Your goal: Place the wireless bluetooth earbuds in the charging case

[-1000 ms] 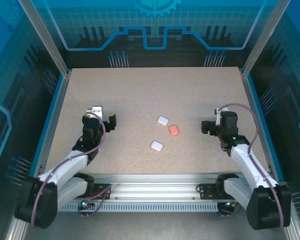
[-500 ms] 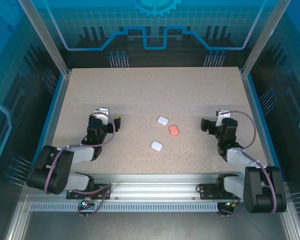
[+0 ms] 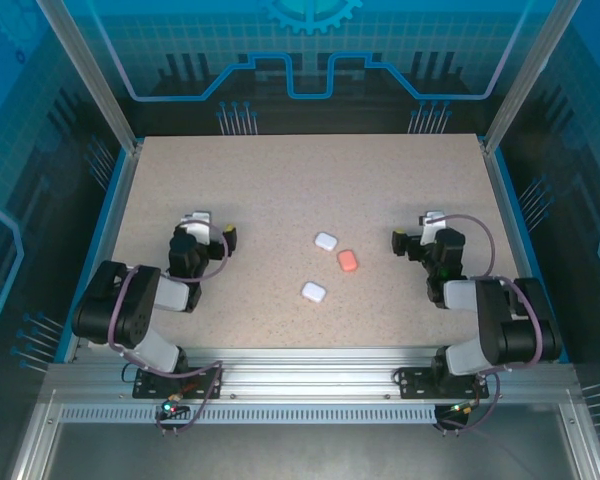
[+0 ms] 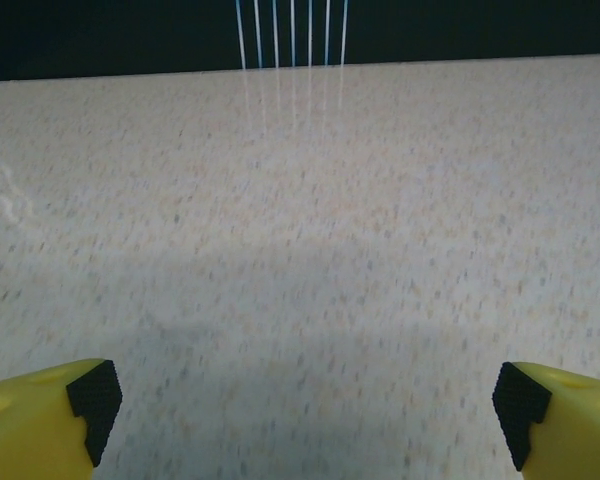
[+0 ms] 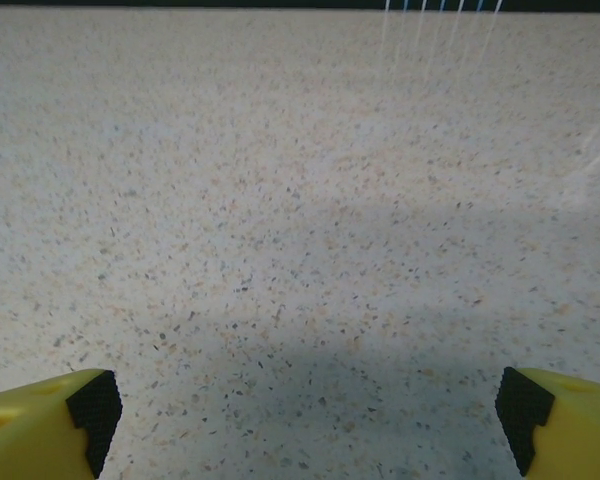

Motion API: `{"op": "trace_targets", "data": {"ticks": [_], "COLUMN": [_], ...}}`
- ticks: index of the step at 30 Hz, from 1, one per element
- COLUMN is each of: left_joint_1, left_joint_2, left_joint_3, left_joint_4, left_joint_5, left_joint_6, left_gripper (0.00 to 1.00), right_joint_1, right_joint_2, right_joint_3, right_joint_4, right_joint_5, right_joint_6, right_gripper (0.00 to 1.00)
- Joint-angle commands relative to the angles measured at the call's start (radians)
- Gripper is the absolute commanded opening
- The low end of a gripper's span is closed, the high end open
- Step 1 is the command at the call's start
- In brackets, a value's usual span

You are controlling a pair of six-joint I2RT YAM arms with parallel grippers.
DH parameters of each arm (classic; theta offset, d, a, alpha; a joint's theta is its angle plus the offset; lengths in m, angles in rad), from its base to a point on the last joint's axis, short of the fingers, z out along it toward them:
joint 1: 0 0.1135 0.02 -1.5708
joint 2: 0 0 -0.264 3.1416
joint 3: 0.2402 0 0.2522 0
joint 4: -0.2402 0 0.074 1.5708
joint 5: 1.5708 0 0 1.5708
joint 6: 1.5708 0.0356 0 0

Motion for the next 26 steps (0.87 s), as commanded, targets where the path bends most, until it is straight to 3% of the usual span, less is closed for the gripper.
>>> {"op": "trace_targets", "data": {"ticks": [1,26], "left_joint_1": [0.054,0.072], "left_joint_2": [-0.025,-0.025], "left_joint_3": [0.063,0.06], "left_joint_4": [-0.139,-0.132], "left_joint_5": [0.069,0.1], "left_joint_6": [-0.06,-0.07], "left_gripper": [0.99,0.99], "right_joint_1": [0.033,0.049], "right_joint_2": [0.029,0.029], "right_joint_3": [0.081,0.082], "right_joint_4": [-0.01,-0.011], "right_joint_5": [-0.007,0.017], "right_joint_6": [-0.045,-0.054], "right_gripper": [1.0,1.0]}}
